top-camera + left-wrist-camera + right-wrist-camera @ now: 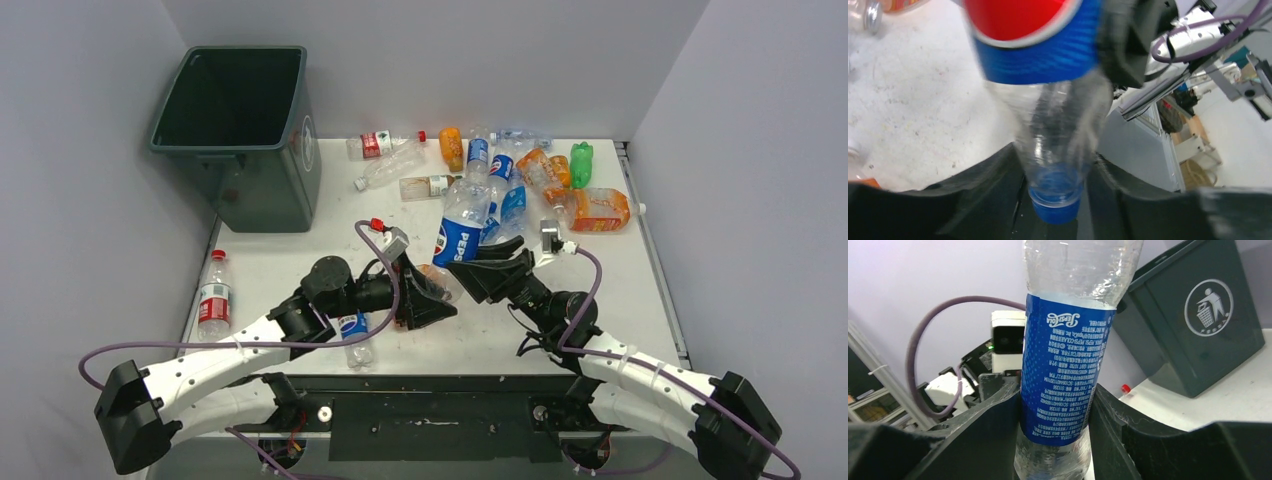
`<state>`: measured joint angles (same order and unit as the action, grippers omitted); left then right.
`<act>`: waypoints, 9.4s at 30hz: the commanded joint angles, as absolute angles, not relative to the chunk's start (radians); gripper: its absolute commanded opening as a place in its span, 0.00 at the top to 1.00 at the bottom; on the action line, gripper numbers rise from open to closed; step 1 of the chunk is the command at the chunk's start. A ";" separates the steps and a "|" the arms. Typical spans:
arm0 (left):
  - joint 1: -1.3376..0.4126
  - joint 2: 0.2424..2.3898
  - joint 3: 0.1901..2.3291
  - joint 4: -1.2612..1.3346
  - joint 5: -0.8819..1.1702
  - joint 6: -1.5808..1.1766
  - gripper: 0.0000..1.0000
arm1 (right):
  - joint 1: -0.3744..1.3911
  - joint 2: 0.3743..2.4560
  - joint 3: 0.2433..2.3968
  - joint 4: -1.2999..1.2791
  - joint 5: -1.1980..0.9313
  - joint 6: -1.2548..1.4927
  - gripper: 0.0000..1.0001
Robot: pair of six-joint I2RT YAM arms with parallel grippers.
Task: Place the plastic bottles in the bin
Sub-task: Pick up the plastic bottle at the center of the board, then place the plastic bottle in the trash bin, then pick up the plastic bottle from the corner of the board.
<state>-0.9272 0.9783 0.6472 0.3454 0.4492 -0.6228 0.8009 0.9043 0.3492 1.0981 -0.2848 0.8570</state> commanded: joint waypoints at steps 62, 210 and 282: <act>-1.349 0.830 0.747 0.077 -0.566 1.777 1.00 | 0.814 1.015 1.091 -0.661 -0.531 0.153 0.38; -0.392 1.274 1.621 0.317 -0.587 0.112 0.04 | 0.813 0.549 0.539 -0.190 0.397 0.659 0.10; -0.873 0.800 0.841 -0.193 -0.460 -0.167 0.03 | -0.383 1.796 0.848 0.553 -0.073 0.930 0.69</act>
